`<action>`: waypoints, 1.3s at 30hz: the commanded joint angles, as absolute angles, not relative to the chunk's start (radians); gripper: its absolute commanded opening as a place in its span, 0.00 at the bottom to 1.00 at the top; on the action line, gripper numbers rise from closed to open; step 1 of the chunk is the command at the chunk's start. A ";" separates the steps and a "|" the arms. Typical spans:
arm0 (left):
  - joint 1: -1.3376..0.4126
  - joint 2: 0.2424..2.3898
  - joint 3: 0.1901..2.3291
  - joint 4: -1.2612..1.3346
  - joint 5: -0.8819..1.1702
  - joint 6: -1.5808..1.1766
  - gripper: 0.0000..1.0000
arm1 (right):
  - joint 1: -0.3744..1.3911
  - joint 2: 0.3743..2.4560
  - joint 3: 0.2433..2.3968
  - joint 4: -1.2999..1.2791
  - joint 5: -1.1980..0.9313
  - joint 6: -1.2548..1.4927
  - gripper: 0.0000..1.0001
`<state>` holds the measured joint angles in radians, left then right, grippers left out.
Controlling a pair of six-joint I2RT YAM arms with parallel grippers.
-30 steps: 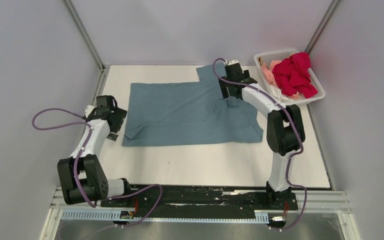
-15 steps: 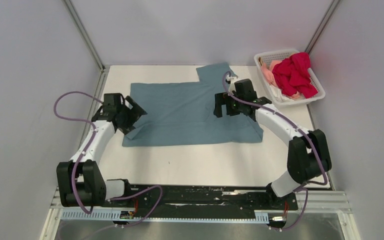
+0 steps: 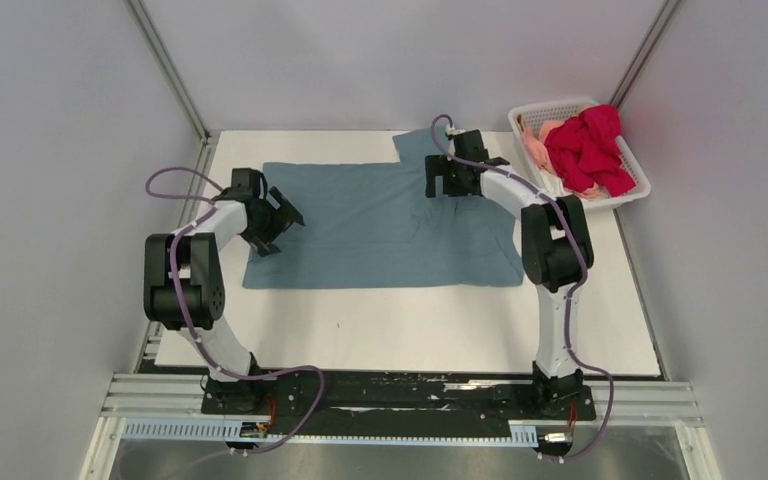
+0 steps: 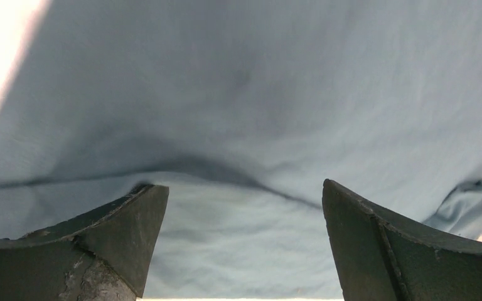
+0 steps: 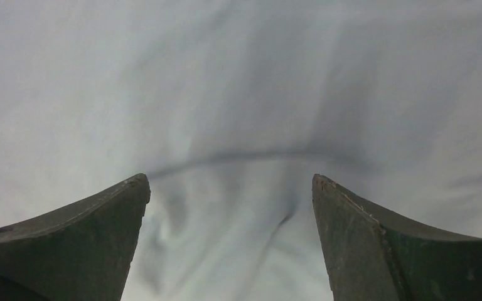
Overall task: Fold and stack the t-shirts
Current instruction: Fold the flattened tshirt in 1/3 of the way
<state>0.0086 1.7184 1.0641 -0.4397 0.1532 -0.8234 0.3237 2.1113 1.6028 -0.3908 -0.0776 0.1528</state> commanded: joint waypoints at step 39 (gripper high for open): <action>-0.091 1.413 0.558 -0.324 0.255 -0.871 1.00 | 0.376 1.375 0.608 -0.479 -0.126 0.513 1.00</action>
